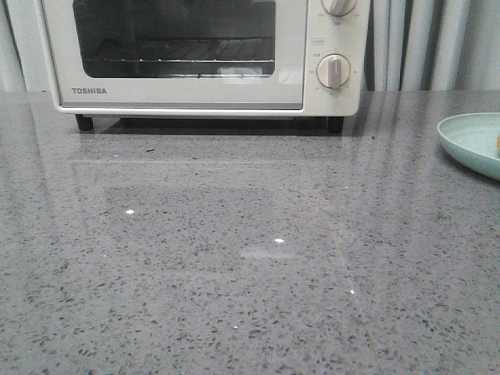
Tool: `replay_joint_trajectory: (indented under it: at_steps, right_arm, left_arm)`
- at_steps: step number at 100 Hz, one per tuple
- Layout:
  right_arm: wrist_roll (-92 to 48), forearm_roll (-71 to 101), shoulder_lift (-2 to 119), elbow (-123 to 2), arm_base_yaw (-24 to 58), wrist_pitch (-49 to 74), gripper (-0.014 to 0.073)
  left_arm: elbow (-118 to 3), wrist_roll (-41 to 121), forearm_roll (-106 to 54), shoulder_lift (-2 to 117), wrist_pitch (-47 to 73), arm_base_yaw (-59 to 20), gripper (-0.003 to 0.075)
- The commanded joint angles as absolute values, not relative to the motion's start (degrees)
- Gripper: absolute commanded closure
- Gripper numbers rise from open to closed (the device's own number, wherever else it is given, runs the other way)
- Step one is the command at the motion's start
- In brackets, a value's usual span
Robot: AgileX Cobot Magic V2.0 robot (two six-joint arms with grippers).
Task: Put bread in oven
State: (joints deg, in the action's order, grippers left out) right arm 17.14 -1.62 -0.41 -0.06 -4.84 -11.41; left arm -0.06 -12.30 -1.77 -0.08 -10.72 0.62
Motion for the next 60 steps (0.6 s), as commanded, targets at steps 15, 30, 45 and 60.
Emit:
replay_joint_trajectory:
  at_steps: [15,30,45,60]
  right_arm:
    - [20.9,-1.6,0.0,-11.3,-5.2,6.0,0.0662]
    - [20.9,-1.6,1.6,-16.7,-5.2,12.1,0.0662]
    - [20.8,-0.7,6.5,-22.4,-5.2,21.8,0.0662]
    - [13.6,4.9,12.2,-28.3,-5.2,27.0,0.0662]
  left_arm:
    - [-6.0,-15.6,-2.4,-0.8,-12.7,0.7,0.0742]
    - [-10.6,-15.6,-1.0,1.0,-7.8,0.7,0.0742]
    - [-16.1,-15.6,0.0,4.5,-5.0,-1.1,0.0742]
    - [-22.3,-15.5,1.8,10.0,-3.0,-3.9,0.0742]
